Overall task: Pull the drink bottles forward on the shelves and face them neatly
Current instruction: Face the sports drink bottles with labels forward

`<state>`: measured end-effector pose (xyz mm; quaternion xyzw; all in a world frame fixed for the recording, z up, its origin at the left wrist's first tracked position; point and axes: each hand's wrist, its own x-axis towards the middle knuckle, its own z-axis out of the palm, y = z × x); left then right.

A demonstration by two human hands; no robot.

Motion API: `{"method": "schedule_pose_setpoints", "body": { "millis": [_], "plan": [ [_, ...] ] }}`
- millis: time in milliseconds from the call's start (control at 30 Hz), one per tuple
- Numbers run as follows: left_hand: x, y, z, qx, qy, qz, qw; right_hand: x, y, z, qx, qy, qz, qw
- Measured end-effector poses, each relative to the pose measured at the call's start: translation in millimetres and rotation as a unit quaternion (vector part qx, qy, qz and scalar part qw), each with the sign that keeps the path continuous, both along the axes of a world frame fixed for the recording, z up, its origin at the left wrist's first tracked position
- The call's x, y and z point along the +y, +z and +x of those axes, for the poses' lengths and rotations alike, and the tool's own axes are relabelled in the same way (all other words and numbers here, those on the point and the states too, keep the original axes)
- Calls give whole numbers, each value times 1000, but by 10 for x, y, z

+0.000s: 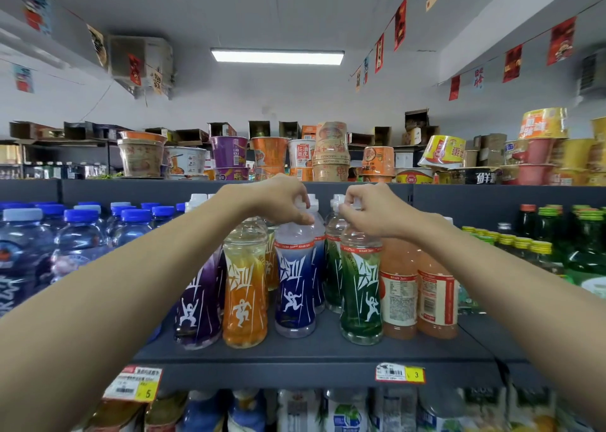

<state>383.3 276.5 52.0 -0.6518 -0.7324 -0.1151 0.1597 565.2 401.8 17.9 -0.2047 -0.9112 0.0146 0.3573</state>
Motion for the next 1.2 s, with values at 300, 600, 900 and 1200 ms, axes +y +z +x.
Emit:
{"method": "schedule_pose_setpoints", "body": {
  "millis": [300, 600, 900, 1200],
  "plan": [
    [-93, -29, 159, 10, -32, 19, 999, -126, -97, -20, 63, -24, 15, 998],
    [-194, -141, 256, 1, -44, 68, 997, -134, -176, -84, 95, -38, 9, 995],
    [-203, -392, 367, -39, -35, 125, 991, -146, -241, -95, 114, -36, 29, 992],
    [-399, -1355, 535, -171, -85, 235, 953, -404, -732, 24, 142, -13, 0, 990]
  ]
}}
